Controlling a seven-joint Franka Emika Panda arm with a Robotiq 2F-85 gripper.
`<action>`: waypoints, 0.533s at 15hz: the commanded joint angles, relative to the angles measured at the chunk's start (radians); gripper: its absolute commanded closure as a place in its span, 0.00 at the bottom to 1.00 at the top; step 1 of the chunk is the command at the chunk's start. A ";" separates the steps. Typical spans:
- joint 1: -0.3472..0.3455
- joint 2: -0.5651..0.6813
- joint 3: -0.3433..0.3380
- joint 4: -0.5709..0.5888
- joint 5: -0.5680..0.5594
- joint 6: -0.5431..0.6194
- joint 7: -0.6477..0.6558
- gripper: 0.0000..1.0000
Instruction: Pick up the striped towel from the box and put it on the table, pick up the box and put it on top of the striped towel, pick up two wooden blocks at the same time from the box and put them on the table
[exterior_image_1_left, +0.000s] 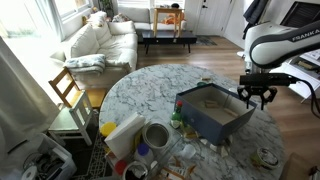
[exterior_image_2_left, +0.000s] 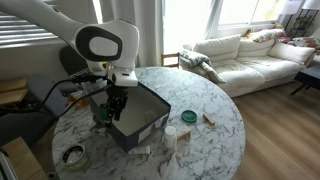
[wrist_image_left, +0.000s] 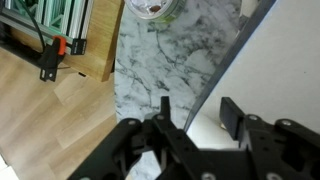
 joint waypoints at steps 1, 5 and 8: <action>-0.001 0.002 0.018 0.042 0.009 -0.045 -0.100 0.12; 0.003 0.024 0.031 0.091 0.033 0.014 -0.147 0.00; 0.013 0.066 0.044 0.119 0.042 0.207 -0.127 0.00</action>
